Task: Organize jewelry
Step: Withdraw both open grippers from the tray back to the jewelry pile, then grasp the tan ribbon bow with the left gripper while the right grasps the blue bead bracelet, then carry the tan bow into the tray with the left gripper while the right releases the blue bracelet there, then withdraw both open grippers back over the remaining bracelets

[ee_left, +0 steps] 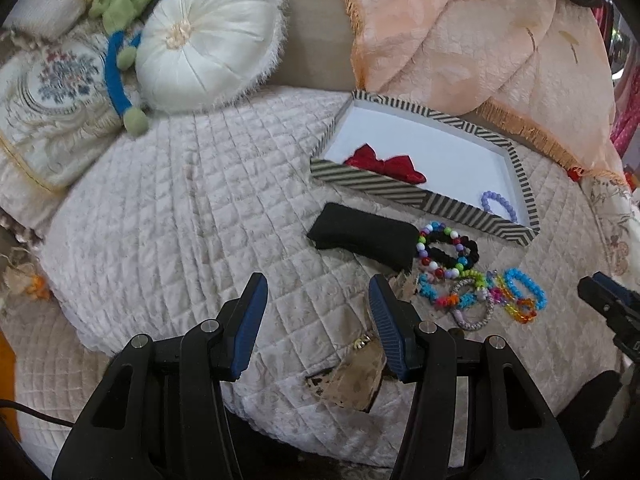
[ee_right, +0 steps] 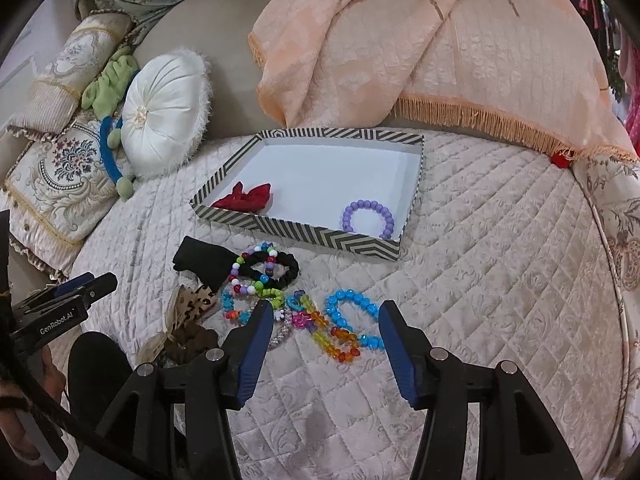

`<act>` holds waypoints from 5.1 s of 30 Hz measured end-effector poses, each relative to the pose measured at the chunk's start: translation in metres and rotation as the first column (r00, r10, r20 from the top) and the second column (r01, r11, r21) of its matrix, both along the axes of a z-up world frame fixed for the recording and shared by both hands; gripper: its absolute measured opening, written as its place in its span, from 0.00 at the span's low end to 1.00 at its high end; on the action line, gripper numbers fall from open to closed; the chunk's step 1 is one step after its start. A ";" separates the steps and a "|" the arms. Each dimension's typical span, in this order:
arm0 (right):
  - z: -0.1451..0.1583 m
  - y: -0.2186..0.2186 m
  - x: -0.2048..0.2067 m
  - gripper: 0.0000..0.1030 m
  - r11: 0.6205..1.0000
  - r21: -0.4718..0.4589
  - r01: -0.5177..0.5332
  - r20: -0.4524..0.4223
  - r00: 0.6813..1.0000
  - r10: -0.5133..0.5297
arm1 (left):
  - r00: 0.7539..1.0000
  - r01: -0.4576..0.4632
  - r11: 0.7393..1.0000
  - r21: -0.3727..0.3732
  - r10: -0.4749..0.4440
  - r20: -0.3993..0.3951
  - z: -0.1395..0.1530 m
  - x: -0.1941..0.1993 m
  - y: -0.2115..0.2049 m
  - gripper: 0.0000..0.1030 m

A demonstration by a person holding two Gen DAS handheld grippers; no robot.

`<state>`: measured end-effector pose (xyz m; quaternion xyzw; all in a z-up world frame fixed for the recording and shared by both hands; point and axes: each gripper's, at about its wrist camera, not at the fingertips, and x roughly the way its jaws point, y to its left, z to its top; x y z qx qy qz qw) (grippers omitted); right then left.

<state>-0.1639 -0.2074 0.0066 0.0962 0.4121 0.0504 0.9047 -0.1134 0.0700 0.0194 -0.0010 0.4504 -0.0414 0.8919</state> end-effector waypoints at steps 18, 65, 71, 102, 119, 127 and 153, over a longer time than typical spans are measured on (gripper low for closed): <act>-0.034 -0.011 0.014 0.51 1.000 0.021 -0.023 -0.077 0.997 0.024 | 0.961 0.095 0.971 -0.221 -0.148 -0.236 -0.044 0.019 0.004 0.57; 0.015 -0.024 0.045 0.09 0.990 -0.082 -0.115 0.052 0.992 0.119 | 0.975 0.175 0.971 -0.161 -0.194 -0.110 0.001 0.040 -0.019 0.17; 0.026 -0.021 0.057 0.09 0.988 -0.098 -0.123 0.063 0.990 0.129 | 0.981 0.181 0.975 -0.129 -0.189 -0.051 0.025 0.064 -0.028 0.17; -0.040 -0.044 0.244 0.09 0.999 -0.039 -0.030 -0.090 0.996 0.027 | 0.979 0.091 0.990 -0.110 -0.109 -0.172 -0.039 0.280 -0.095 0.17; -0.034 -0.057 0.208 0.37 1.000 -0.009 -0.013 -0.043 0.999 0.012 | 0.985 0.104 0.992 -0.070 -0.112 -0.128 -0.041 0.274 -0.087 0.49; -0.009 -0.034 0.147 0.37 1.000 -0.015 0.004 -0.003 1.000 -0.004 | 0.994 0.083 0.996 -0.041 -0.086 -0.066 -0.007 0.214 -0.069 0.49; 0.015 0.013 0.018 0.39 0.999 -0.033 0.023 0.025 0.999 -0.022 | 0.995 0.097 0.995 -0.023 -0.097 0.036 0.018 0.043 -0.043 0.49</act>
